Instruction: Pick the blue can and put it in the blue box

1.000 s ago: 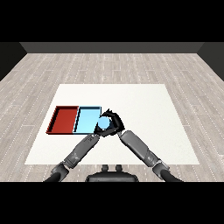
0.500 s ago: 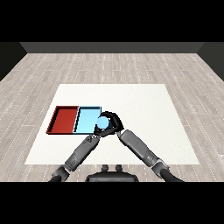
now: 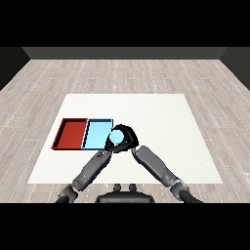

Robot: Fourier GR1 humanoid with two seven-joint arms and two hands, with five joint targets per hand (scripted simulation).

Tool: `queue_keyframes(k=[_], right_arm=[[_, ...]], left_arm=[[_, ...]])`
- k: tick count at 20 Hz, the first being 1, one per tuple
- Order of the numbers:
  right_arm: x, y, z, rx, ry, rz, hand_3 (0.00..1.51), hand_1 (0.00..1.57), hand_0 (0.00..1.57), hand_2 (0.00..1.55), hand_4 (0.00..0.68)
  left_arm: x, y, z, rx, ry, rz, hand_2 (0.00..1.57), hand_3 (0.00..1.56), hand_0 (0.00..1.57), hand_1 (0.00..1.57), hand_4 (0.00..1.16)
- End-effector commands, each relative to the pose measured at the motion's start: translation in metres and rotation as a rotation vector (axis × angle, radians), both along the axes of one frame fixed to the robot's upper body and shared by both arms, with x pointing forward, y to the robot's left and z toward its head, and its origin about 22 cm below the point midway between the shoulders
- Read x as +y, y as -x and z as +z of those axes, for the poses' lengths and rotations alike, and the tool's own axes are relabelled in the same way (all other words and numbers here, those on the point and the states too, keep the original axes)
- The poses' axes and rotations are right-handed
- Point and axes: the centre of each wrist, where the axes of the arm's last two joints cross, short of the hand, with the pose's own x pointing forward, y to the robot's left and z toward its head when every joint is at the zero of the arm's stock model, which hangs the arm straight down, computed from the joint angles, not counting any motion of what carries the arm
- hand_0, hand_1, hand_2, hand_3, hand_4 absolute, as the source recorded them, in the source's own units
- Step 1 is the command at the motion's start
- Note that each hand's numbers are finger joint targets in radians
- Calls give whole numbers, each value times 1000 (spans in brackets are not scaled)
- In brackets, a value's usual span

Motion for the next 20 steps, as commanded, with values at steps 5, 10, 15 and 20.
queue_keyframes(k=[5,10,15,20], right_arm=[[-2,0,3,44,-22,7,0,0,0,0,0],[-7,-9,-2,24,-24,1,0,0,0,0,0],[-8,-1,9,64,-41,-1,0,0,0,0,0],[-43,-2,4,31,-71,-27,0,0,0,0,0]], left_arm=[[-6,-3,-3,33,39,4,1516,1448,1571,1571,1097],[-2,-2,-3,24,21,10,1546,1477,1571,1571,1138],[-6,-2,-2,-4,-15,24,1571,1503,1571,1571,1137],[2,-10,-8,19,-15,30,1571,1508,1571,1571,1133]])
